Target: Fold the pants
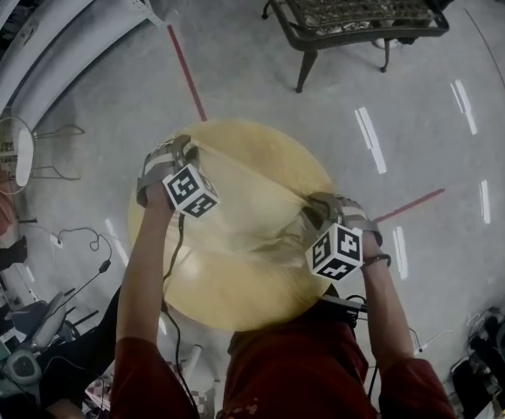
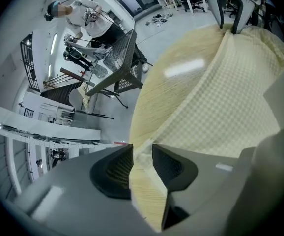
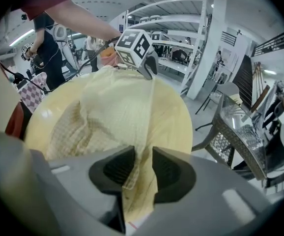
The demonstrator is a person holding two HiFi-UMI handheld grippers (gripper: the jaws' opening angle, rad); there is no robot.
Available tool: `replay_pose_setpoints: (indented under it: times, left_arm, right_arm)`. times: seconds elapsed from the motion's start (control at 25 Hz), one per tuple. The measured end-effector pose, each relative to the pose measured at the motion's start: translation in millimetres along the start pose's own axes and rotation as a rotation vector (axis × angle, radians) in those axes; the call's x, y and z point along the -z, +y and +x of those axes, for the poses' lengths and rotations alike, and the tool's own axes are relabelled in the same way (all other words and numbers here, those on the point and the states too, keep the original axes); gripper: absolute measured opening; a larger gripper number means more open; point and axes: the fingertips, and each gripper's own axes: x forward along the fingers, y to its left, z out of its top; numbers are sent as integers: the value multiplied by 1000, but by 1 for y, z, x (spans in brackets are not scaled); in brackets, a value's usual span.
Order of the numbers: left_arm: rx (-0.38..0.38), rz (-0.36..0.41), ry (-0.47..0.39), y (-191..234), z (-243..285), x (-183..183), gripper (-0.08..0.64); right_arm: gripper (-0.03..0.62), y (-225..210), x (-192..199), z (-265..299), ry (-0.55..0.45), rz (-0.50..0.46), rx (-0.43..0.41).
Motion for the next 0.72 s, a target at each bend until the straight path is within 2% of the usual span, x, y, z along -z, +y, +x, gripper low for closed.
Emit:
replay_pose_setpoints:
  times: [0.16,0.28,0.48,0.6,0.72]
  left_arm:
    - [-30,-65,7,-1,-15,4,161]
    - [-82,-158,0,6,-32,3,169]
    - [-180,-405,-38,12,-80,17,172]
    - [-239,-584,-71,5,-110,30,172]
    - [-309,-731,-112,-4,-135,39,172]
  right_arm:
    - [104,0,-8,-14,-84,40,-28]
    - [104,-14,-13,-23,-138,20,-43]
    - [104,-30,-38,-30,-202,-88,-52]
    - [104,-31,-67,-35,-277,-138,-44]
    - [104,-33,-98,-36,-353,-173,-29]
